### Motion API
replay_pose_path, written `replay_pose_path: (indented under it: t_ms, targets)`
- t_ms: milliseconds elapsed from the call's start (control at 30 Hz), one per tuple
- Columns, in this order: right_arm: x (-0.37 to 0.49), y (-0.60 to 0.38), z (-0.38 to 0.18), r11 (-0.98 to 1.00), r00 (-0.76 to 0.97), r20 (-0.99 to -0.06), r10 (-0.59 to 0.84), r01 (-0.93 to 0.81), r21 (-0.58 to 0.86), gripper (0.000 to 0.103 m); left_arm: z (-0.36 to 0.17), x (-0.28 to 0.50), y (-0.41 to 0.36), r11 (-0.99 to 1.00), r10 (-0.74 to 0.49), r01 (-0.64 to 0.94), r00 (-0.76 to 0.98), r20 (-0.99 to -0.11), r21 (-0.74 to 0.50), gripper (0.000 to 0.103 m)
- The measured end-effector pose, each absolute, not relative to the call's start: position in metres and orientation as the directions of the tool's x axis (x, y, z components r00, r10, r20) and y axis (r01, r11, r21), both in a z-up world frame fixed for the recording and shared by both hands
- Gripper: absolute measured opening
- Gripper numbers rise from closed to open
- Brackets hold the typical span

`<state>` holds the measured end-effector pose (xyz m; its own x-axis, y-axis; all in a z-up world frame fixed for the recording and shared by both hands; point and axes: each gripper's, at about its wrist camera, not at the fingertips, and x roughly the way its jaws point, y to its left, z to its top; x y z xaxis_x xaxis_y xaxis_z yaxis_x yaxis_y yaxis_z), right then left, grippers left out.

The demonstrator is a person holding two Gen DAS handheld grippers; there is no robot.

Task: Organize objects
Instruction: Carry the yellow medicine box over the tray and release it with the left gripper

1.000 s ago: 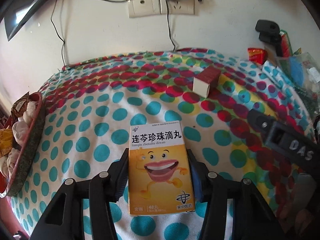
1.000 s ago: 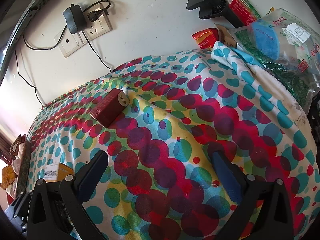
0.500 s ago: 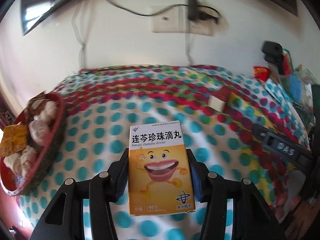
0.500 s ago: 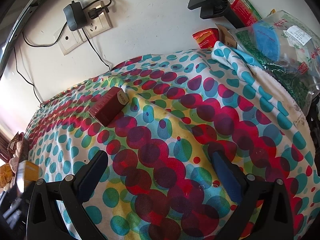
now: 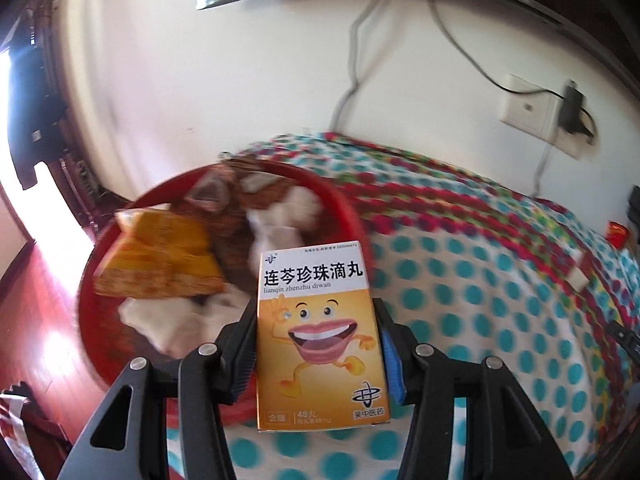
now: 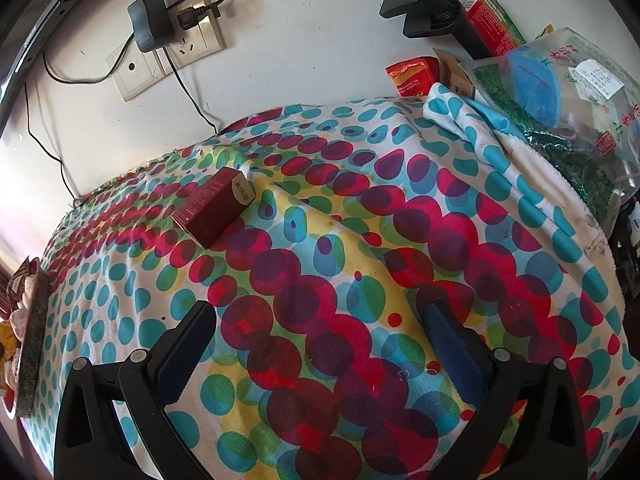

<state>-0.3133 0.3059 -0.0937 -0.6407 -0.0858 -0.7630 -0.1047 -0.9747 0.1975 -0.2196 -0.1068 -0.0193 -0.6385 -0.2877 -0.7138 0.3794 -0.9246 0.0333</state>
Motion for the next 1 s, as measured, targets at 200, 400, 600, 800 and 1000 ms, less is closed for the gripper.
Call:
replay_pose_path:
  t_ms: [200,400,600,800,1000]
  targets:
    - [-0.314,0.305,-0.094,-0.976,-0.638,-0.766,-0.079,-0.106,0.189,0.103,-0.021,-0.223,-0.144,-0.904,-0.334,0.422,-0.609,-0.719,0.062,0.053]
    - [-0.314,0.304,-0.094,-0.978,-0.635,-0.769,-0.072,-0.107,0.180,0.103,-0.023,-0.239,-0.159,-0.902,-0.338,0.427,-0.591,-0.732,0.072,0.053]
    - [-0.316,0.302,-0.095,-0.981,-0.629,-0.775,-0.057,-0.108,0.160,0.103,-0.028,-0.247,-0.165,-0.899,-0.325,0.434,-0.576,-0.750,0.057,0.053]
    - [-0.316,0.302,-0.095,-0.982,-0.628,-0.776,-0.055,-0.108,0.157,0.103,-0.039,-0.248,-0.176,-0.890,-0.317,0.455,-0.545,-0.776,0.044,0.053]
    - [-0.316,0.301,-0.095,-0.982,-0.628,-0.777,-0.054,-0.108,0.156,0.103,-0.045,-0.247,-0.179,-0.889,-0.317,0.455,-0.536,-0.782,0.049,0.052]
